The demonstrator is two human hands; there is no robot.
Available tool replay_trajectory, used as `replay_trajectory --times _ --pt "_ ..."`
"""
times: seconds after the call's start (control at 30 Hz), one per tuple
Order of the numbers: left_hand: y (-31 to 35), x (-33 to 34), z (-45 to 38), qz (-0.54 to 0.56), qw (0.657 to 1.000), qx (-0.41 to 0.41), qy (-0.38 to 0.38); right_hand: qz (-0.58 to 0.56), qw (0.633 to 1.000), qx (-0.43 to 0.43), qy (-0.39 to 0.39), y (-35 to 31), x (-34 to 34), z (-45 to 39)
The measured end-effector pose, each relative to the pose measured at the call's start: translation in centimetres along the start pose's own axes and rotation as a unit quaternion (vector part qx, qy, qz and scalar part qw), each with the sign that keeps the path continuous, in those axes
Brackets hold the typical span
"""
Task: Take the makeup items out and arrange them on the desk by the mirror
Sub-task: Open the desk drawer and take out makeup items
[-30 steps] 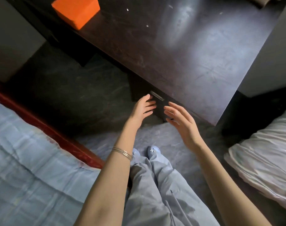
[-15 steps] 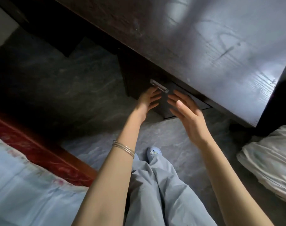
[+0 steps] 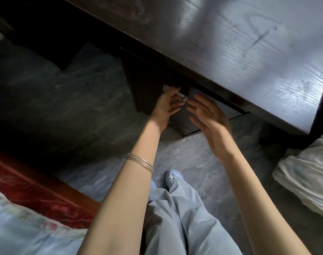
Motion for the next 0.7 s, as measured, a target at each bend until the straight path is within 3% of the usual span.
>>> replay_trajectory --times 0.7 --pt "-7.6 -10.0 8.8 0.010 0.997 -0.034 0.068 0.034 0.996 -0.007 -0.078 1.8 2.7 10.9"
Point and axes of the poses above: each hand's wrist, its own z-axis away from the middle knuckle, its own x-axis out of the palm, y = z × x, the point moved 6 cm from there along -z, towards the middle knuckle, and after that the axes turned 11 degrees about y, right-handed, at the moved point
